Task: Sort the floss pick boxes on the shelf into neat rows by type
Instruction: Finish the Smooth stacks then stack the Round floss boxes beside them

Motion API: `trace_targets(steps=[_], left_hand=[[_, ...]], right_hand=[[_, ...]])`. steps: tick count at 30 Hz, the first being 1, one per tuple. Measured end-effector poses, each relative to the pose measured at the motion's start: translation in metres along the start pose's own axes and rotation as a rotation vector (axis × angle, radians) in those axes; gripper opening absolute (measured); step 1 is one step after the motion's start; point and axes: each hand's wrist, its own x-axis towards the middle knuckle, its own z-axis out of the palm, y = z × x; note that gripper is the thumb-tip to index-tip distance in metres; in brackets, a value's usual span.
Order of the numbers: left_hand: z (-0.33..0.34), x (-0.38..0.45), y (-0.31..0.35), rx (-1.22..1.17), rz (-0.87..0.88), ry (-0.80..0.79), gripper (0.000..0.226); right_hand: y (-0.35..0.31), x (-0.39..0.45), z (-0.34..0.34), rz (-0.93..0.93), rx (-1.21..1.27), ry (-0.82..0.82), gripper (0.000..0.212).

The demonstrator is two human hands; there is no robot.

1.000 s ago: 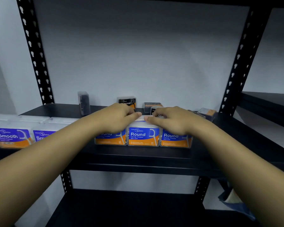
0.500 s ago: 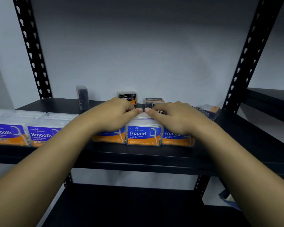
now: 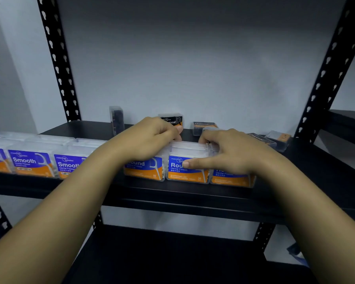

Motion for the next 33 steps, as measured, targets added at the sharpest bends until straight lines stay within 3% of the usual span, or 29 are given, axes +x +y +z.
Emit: trace_targets(steps=[3,10,26,33], left_hand=[[0.001,-0.002,0.004,0.050,-0.040,0.015,0.060],[0.005,-0.001,0.010,0.115,-0.127,0.066,0.050],[-0.001,-0.011,0.009,0.151,-0.118,0.056,0.048],[-0.005,-0.015,0.011,0.124,-0.128,0.016,0.029]], right_hand=[[-0.003,0.001,0.000,-0.015,0.011,-0.006,0.070],[-0.010,-0.002,-0.001,-0.029,0.004,-0.030,0.069],[-0.024,-0.012,-0.004,0.012,0.028,-0.065,0.068],[-0.028,-0.013,-0.003,0.031,0.029,-0.075,0.070]])
